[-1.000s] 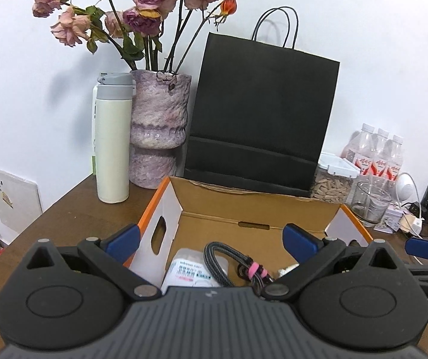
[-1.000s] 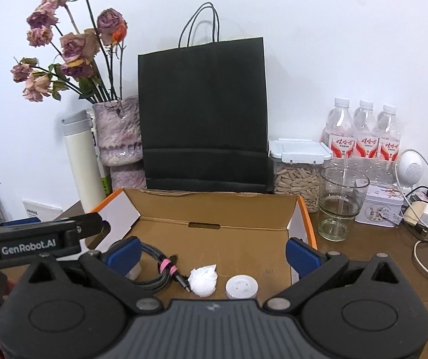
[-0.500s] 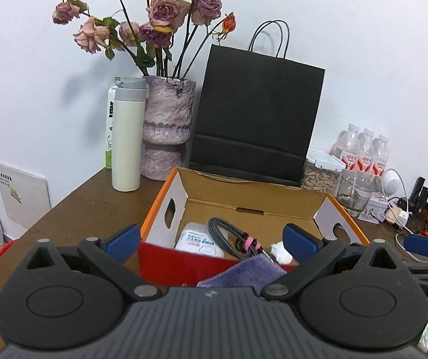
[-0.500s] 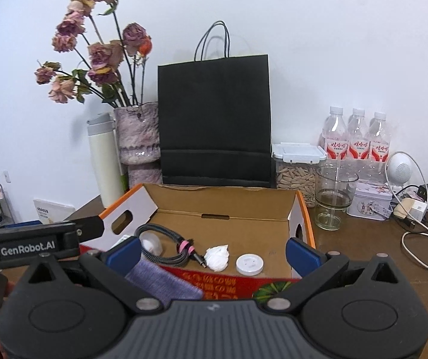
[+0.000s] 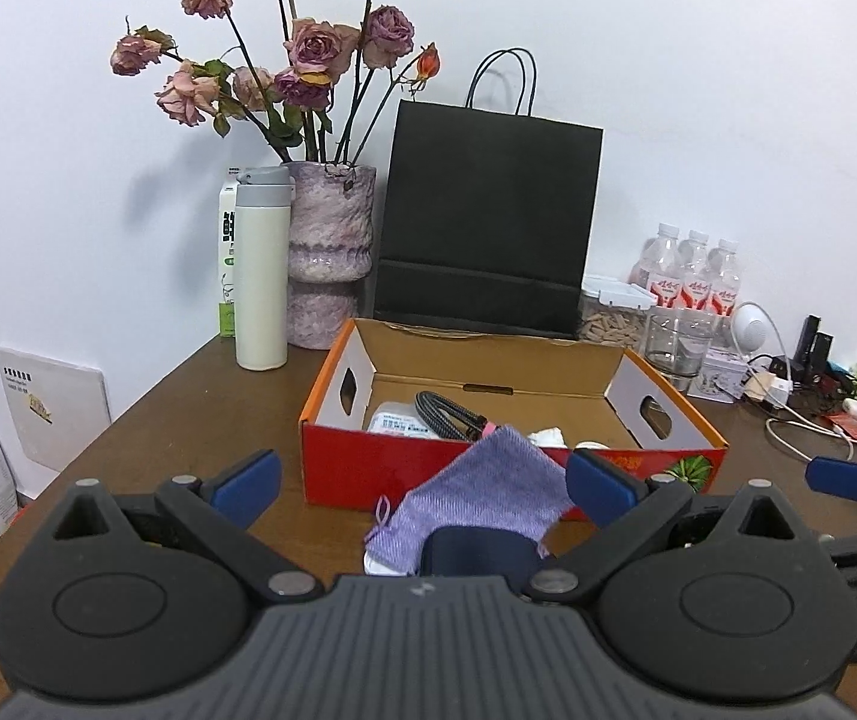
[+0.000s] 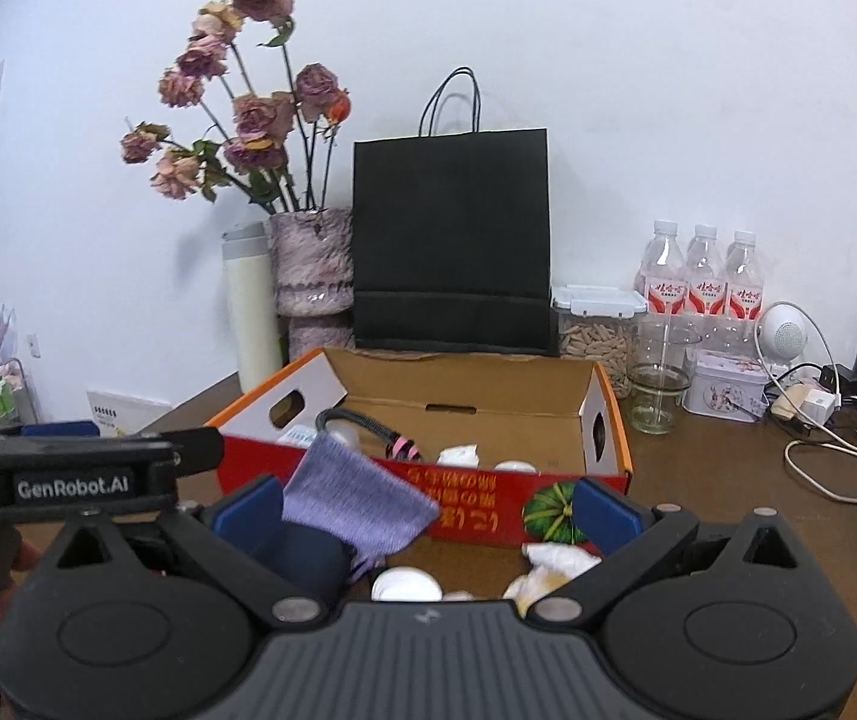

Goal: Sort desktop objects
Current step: 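Withdraw both grippers from the box back over the table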

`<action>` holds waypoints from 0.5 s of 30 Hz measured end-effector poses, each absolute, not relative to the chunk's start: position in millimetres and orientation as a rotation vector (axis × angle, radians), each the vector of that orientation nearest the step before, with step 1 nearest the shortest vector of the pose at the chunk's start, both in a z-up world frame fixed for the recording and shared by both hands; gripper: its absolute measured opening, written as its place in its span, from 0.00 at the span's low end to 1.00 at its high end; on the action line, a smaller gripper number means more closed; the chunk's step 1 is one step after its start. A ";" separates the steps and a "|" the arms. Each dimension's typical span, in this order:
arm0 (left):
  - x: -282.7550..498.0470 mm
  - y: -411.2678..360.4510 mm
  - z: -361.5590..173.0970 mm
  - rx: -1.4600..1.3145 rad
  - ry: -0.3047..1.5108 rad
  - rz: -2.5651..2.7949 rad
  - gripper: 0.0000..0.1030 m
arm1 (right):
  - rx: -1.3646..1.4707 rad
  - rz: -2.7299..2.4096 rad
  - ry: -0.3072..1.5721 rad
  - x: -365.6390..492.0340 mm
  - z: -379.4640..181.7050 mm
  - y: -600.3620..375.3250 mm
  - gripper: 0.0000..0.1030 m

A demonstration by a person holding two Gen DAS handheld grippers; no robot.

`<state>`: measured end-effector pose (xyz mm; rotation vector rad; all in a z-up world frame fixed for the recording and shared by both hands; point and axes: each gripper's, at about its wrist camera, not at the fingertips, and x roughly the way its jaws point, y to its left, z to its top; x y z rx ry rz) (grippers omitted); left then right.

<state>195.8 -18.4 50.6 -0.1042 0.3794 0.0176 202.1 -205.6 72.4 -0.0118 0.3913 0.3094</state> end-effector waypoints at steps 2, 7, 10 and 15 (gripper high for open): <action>187.8 -15.3 49.9 -0.108 0.378 0.016 1.00 | -0.025 0.315 0.393 193.2 68.9 -204.8 1.00; 171.1 -5.6 48.9 -0.095 0.378 0.027 1.00 | -0.032 0.321 0.403 171.4 60.7 -210.9 1.00; 163.3 0.3 45.6 -0.081 0.387 0.035 1.00 | -0.036 0.316 0.412 159.5 54.8 -217.9 1.00; 152.9 10.5 33.8 -0.063 0.423 0.052 1.00 | -0.041 0.301 0.441 142.6 42.3 -230.9 1.00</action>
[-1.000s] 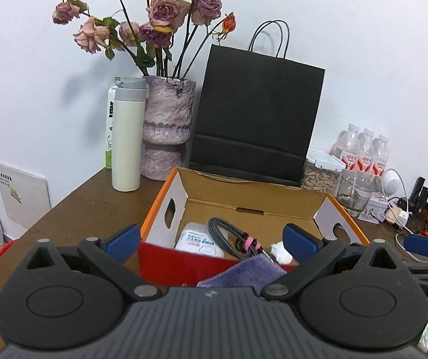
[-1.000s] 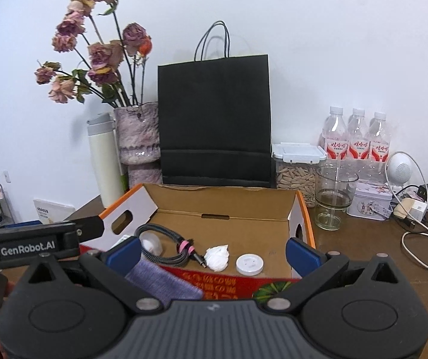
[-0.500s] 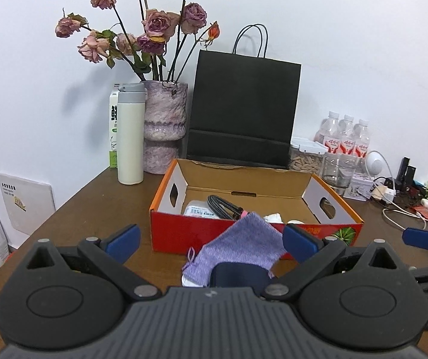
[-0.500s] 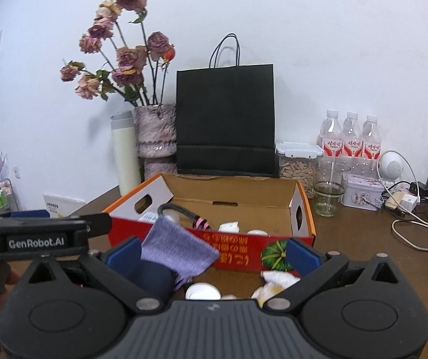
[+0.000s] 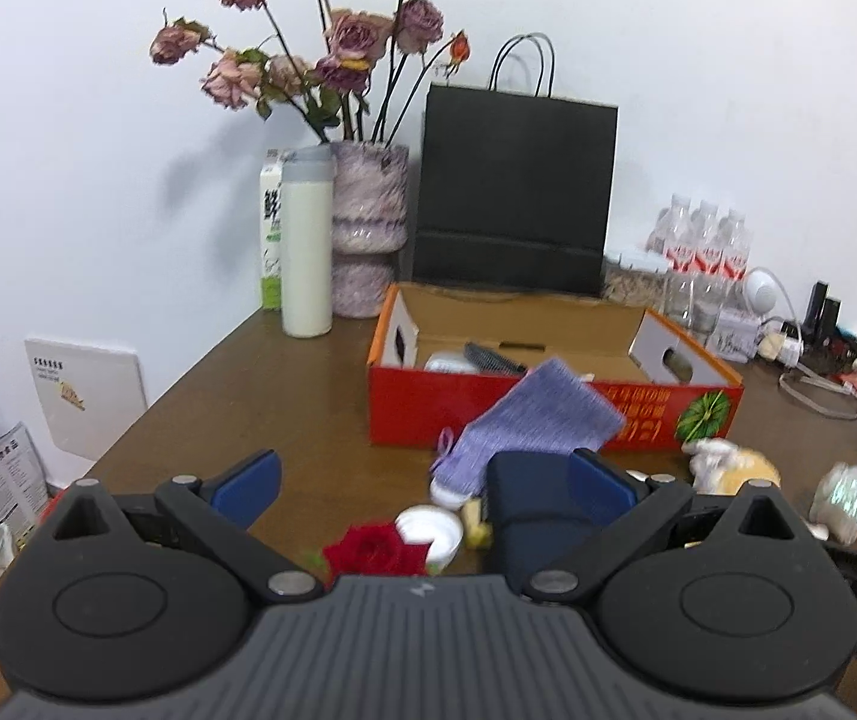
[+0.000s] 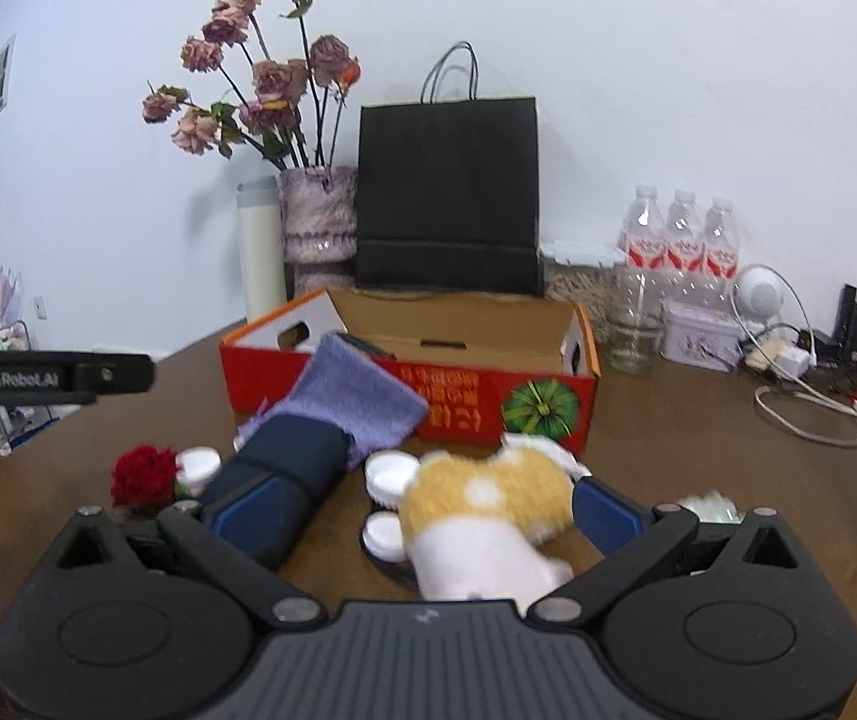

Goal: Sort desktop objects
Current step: 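Withdraw both grippers from the box back over the table, then grasp the red rose with the left gripper while the right grasps the plush hamster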

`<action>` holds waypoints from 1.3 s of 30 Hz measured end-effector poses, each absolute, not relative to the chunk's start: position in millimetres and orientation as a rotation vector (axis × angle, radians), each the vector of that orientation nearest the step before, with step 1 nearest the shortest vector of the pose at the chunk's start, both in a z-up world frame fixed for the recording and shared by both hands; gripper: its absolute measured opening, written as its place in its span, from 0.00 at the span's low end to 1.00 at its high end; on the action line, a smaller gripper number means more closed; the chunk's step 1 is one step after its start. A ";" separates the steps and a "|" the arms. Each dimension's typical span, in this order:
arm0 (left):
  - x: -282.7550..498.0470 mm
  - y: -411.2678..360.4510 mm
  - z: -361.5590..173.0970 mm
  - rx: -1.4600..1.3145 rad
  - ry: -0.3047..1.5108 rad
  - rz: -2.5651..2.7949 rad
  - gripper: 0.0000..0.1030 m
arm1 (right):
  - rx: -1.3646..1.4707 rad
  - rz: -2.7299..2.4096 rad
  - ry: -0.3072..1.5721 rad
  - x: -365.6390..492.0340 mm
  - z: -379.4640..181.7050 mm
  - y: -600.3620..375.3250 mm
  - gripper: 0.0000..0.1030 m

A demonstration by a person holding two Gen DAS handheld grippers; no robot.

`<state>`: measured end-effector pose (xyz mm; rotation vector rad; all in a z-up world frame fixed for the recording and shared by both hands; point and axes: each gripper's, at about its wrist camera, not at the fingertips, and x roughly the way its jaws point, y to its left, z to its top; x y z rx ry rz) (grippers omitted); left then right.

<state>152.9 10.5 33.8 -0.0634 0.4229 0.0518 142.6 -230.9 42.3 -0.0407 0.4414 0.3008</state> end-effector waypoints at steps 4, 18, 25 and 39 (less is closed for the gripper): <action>145.6 16.9 22.1 -0.050 0.456 0.066 1.00 | -0.045 0.291 0.474 133.2 31.8 -240.3 1.00; 138.9 34.0 -11.1 -0.012 0.568 0.103 1.00 | -0.061 0.290 0.552 121.6 7.8 -252.9 1.00; 155.4 34.0 -10.5 -0.011 0.572 0.099 1.00 | -0.074 0.282 0.553 138.9 9.8 -251.9 1.00; 207.6 34.3 -30.1 0.003 0.641 0.108 1.00 | -0.143 0.311 0.586 204.7 13.9 -235.0 1.00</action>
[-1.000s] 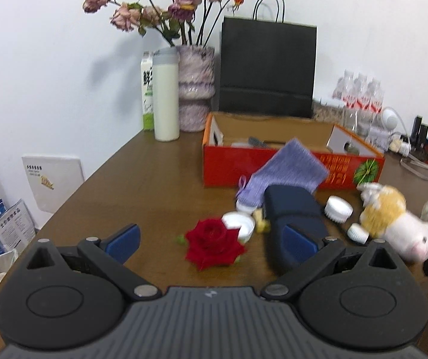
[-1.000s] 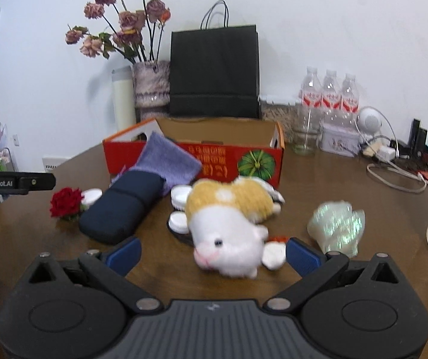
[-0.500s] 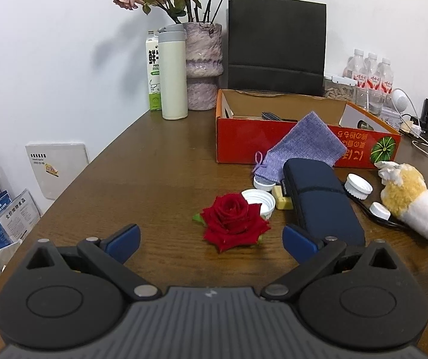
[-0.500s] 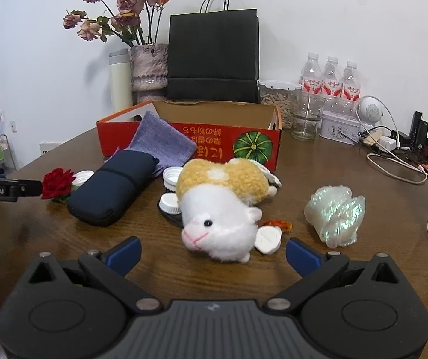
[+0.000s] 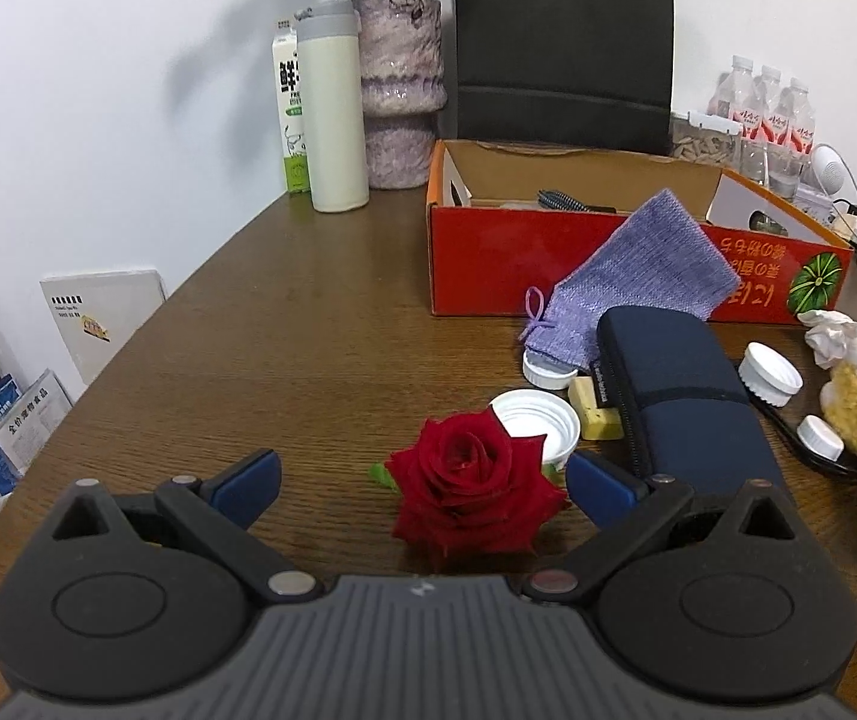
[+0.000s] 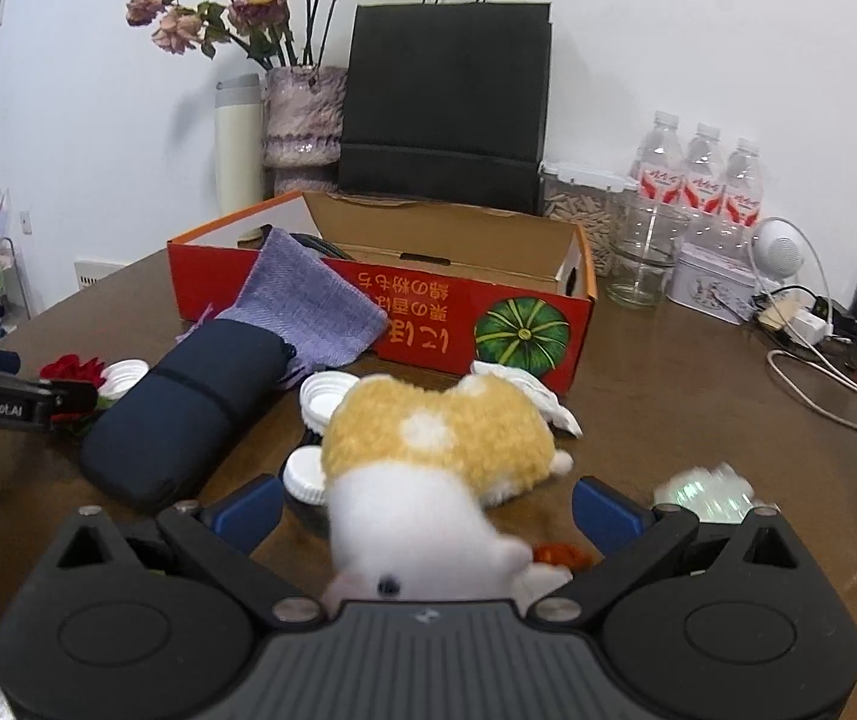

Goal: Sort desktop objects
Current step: 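Grasp the red rose with the left gripper while the right grasps the plush hamster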

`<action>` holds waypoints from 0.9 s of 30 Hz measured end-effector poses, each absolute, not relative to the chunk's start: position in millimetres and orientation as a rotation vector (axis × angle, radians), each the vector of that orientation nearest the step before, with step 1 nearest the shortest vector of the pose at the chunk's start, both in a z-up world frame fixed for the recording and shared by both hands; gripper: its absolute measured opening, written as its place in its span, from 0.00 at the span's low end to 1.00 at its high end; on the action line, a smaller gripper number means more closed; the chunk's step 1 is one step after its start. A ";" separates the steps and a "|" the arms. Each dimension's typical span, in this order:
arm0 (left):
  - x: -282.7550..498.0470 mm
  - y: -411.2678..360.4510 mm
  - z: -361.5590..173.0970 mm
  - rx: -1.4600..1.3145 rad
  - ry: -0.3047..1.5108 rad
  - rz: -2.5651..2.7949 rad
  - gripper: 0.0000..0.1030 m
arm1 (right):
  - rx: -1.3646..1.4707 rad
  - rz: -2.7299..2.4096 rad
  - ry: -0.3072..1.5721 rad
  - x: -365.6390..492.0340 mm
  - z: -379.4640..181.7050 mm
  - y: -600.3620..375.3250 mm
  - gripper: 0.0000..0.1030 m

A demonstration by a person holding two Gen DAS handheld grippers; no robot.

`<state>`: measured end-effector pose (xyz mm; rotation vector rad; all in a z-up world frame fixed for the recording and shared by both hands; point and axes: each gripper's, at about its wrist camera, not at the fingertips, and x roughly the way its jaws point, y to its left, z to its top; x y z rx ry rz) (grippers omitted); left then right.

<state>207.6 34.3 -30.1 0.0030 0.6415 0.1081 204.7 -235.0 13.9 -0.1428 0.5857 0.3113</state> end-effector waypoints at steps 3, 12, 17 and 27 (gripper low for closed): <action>211.2 37.4 -36.7 -0.017 0.650 0.095 1.00 | -0.116 0.323 0.591 216.6 10.5 -232.1 1.00; 213.8 44.6 -37.7 -0.071 0.655 0.063 0.99 | -0.078 0.332 0.601 221.2 0.6 -233.7 0.90; 214.7 46.1 -37.8 -0.089 0.657 0.060 0.85 | -0.074 0.337 0.615 221.9 -1.8 -234.4 0.71; 204.0 47.3 -33.0 -0.116 0.597 0.047 0.45 | -0.145 0.326 0.550 206.0 -0.4 -225.0 0.66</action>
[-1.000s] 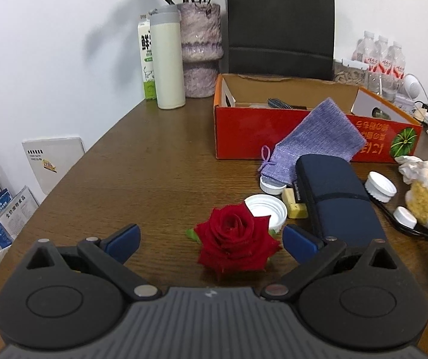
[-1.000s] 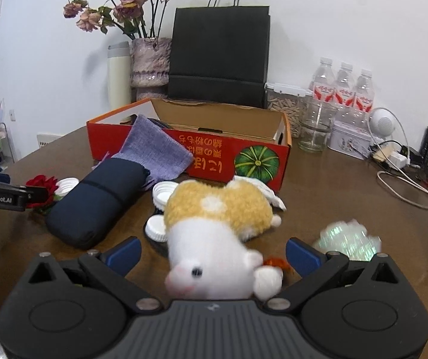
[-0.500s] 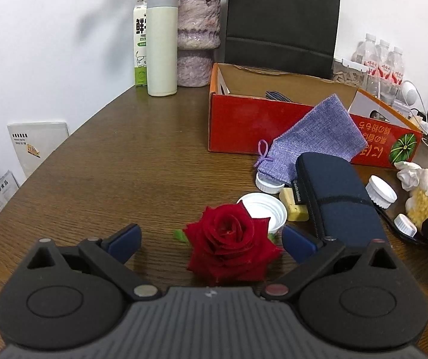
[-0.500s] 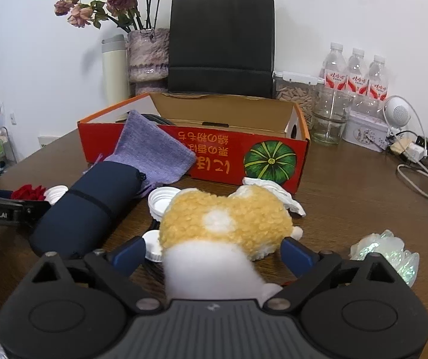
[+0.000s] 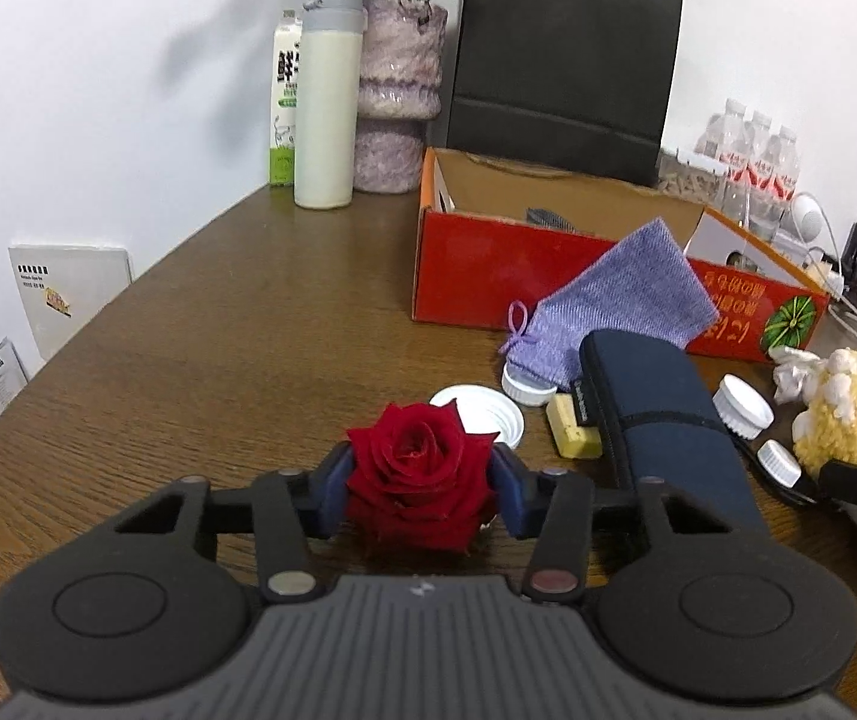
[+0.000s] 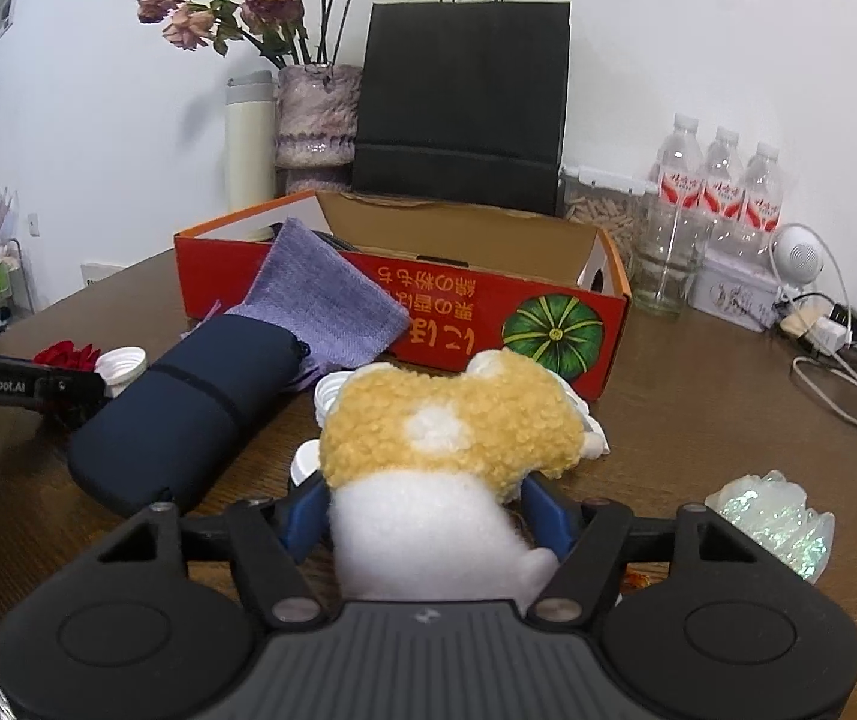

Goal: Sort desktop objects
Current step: 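Grasp the red rose with the left gripper while the right grasps the plush hamster, then lift the rose and hamster and carry them toward the cardboard box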

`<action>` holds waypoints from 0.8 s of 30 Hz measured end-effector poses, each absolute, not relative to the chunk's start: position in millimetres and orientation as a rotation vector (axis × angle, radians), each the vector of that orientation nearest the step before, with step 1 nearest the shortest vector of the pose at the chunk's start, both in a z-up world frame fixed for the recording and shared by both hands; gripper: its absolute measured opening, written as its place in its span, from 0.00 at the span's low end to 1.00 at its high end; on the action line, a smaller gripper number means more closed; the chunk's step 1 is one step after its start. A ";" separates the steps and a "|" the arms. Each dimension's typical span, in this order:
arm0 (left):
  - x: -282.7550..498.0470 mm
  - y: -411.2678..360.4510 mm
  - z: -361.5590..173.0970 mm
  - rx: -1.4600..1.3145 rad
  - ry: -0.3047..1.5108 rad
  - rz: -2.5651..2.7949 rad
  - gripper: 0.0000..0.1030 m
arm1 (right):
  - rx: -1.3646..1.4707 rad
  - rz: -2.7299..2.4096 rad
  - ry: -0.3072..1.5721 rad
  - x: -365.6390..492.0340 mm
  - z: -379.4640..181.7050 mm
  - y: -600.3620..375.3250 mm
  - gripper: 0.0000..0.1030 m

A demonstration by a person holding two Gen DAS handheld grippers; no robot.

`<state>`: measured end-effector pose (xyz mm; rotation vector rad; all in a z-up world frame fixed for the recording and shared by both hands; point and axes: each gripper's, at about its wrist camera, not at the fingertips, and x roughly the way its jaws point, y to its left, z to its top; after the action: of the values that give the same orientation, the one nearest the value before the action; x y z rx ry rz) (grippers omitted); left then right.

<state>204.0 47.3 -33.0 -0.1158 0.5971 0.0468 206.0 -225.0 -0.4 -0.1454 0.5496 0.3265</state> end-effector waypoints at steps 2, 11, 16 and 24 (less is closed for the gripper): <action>200.6 47.6 -31.0 -0.116 0.578 0.051 0.43 | -0.150 0.318 0.535 203.4 0.3 -224.4 0.65; 188.3 46.2 -25.9 -0.107 0.514 0.062 0.37 | -0.134 0.300 0.471 191.5 5.7 -227.1 0.59; 180.6 43.5 -22.6 -0.095 0.467 0.074 0.37 | -0.119 0.298 0.439 185.9 9.3 -229.5 0.54; 180.4 35.9 -5.4 -0.101 0.420 0.038 0.37 | -0.062 0.293 0.352 180.4 25.4 -238.7 0.53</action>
<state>180.4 35.9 -5.4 -0.1005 0.4205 0.0380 180.4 -238.7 25.4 -0.0618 0.3519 0.2926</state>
